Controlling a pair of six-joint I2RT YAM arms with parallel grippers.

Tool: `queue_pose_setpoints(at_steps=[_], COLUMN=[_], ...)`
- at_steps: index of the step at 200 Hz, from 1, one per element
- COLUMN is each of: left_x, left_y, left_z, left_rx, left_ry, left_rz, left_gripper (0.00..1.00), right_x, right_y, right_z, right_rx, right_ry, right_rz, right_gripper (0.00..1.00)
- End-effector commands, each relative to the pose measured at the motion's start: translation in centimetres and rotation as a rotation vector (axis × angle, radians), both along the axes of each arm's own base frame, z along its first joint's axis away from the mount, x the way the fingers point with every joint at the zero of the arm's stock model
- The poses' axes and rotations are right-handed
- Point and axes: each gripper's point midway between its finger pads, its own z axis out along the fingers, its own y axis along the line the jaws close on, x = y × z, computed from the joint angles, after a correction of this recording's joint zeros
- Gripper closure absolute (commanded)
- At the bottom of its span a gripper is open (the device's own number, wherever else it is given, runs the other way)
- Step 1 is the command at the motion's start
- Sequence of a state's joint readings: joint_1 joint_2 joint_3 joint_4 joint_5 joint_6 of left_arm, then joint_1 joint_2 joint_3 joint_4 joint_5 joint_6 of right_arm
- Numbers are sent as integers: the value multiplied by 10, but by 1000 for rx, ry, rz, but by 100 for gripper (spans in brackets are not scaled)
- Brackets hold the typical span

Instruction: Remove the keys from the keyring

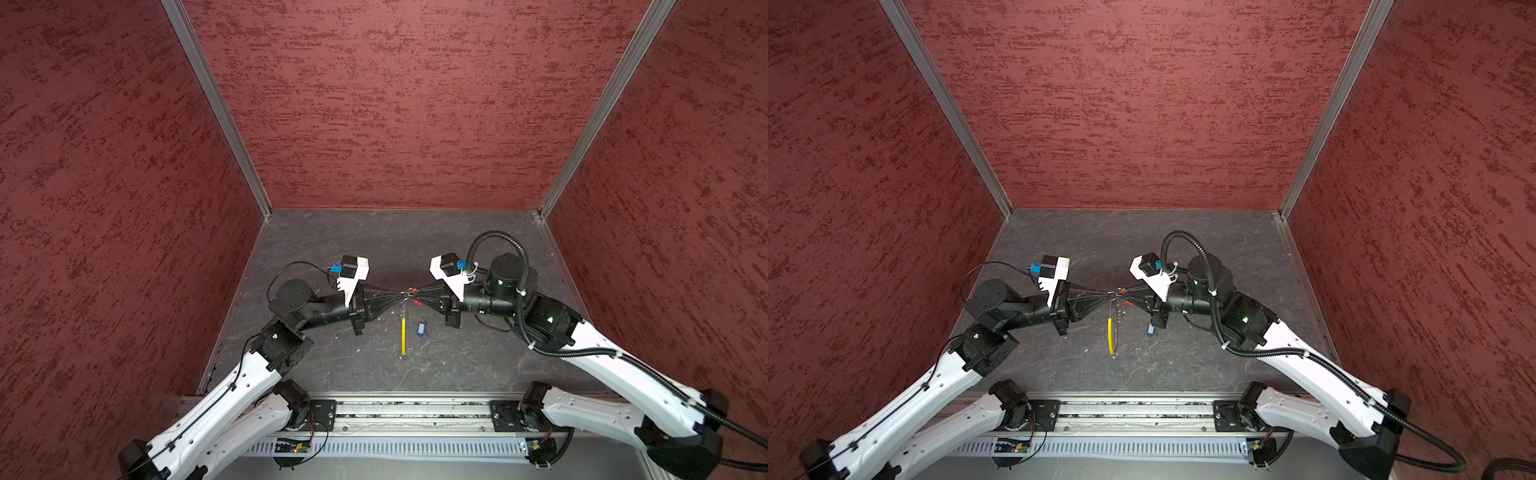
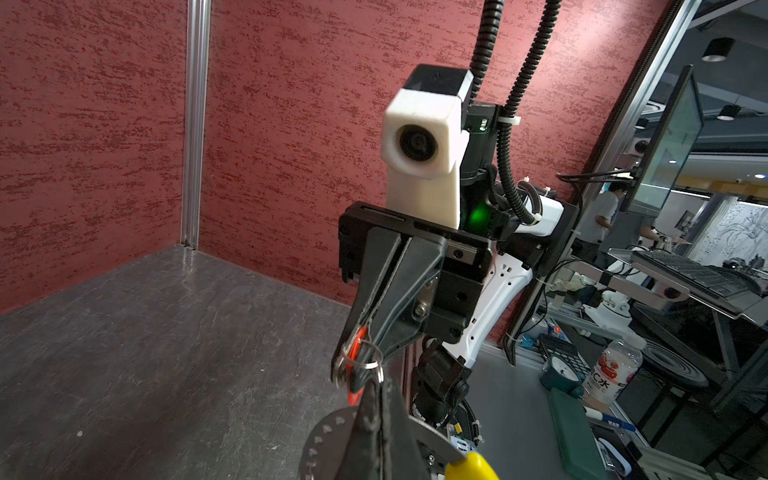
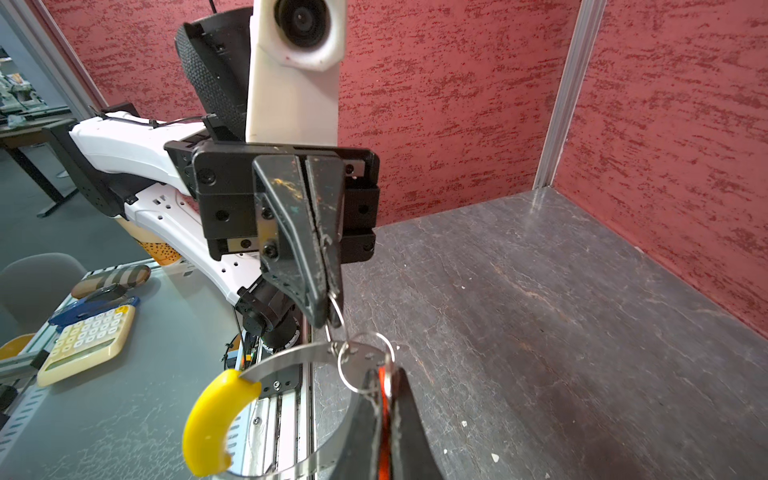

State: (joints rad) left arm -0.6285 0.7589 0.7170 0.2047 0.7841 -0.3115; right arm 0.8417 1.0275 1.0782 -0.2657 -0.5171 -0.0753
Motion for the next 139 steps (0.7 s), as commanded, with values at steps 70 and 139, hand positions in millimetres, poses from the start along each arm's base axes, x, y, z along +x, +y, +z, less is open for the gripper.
queue_pose_setpoints(at_steps=[70,139], left_x=[-30,-43], left_y=[0,1], left_z=[9,19], left_rx=[-34,-79], left_ry=[-37,-64], left_rz=[-187,-268], left_gripper=[100,100], right_x=[-7,-6], right_y=[0,5], right_z=[12,3], right_rx=[-66,-92], right_ry=[-79,-61], right_rz=[68,86], right_gripper=[100,100])
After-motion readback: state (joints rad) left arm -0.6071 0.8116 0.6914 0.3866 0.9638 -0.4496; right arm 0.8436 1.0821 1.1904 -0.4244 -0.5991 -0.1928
